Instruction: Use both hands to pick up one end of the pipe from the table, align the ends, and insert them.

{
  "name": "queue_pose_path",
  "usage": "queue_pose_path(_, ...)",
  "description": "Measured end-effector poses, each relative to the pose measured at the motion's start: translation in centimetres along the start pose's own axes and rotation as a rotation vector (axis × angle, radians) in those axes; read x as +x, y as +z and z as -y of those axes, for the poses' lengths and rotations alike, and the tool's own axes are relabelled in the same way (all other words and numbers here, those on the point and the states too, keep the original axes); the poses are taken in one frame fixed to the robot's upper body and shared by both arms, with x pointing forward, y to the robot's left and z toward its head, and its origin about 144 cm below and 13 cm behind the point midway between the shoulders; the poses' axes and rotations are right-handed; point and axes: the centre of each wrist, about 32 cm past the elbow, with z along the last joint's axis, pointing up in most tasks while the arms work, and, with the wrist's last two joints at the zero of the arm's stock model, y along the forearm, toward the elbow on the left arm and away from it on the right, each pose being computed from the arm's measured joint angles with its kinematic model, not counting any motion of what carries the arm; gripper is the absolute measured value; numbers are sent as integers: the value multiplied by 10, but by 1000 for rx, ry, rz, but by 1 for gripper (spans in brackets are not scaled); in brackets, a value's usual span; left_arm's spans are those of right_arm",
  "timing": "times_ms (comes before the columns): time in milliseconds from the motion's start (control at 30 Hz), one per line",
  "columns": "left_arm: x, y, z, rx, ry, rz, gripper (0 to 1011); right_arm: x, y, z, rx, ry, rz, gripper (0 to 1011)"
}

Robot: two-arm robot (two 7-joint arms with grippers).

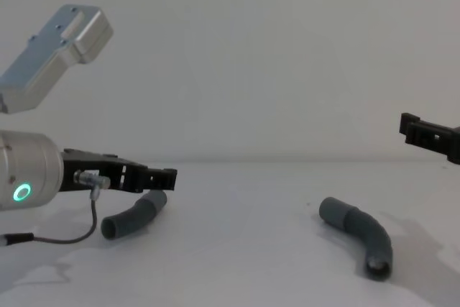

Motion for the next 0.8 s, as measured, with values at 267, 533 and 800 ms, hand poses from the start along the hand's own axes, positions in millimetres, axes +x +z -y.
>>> queue_pose_path(267, 3, 10, 6, 64, -17, -26, 1000, 0, 0, 0, 0, 0, 0, 1004)
queue_pose_path(533, 5, 13, 13, 104, -28, -52, 1000, 0, 0, 0, 0, 0, 0, 1004)
queue_pose_path(800, 7, 12, 18, 135, -29, -67, 1000, 0, 0, 0, 0, 0, 0, 1004)
